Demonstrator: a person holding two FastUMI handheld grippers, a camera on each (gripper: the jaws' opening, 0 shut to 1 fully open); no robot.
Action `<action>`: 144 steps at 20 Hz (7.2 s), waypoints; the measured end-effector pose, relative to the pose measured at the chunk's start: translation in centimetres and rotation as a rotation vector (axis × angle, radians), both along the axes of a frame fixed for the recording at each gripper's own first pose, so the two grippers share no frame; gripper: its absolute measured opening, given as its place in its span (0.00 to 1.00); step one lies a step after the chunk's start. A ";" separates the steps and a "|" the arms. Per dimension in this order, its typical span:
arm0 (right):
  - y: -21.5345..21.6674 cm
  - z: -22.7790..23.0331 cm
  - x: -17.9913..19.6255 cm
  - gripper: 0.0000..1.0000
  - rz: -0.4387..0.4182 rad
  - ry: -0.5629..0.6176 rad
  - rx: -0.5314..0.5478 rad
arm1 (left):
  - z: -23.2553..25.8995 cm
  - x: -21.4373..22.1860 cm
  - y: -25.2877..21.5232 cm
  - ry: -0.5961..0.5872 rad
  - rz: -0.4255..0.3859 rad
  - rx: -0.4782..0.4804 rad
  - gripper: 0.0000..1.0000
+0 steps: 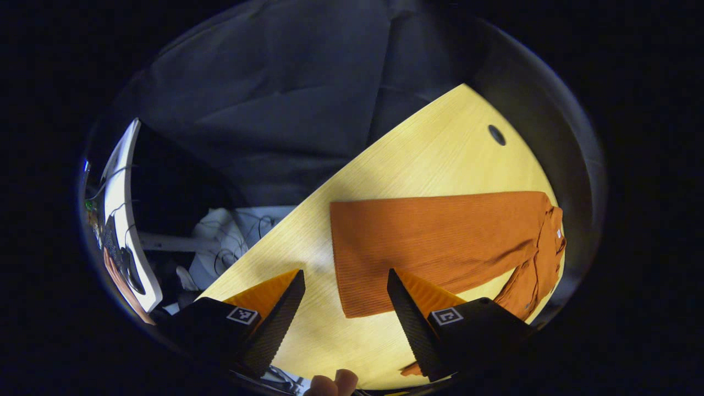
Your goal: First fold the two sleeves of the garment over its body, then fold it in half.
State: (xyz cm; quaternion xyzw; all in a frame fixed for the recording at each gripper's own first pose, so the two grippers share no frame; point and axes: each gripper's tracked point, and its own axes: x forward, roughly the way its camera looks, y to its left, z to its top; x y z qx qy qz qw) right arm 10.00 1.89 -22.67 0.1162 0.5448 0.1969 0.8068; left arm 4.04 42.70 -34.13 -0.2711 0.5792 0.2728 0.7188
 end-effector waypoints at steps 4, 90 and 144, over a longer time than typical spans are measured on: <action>-4.6 -0.9 -4.7 0.94 -0.035 -0.037 -0.060 | -1.1 1.4 0.9 0.070 0.006 -0.047 0.97; -15.7 -9.9 -14.8 0.98 -0.007 0.027 -0.185 | 1.0 7.5 -40.8 -0.347 -0.709 -0.016 0.99; -15.3 -14.2 -18.6 0.12 -0.056 0.487 0.084 | 0.4 -5.7 -37.3 -0.019 -0.750 -0.661 0.07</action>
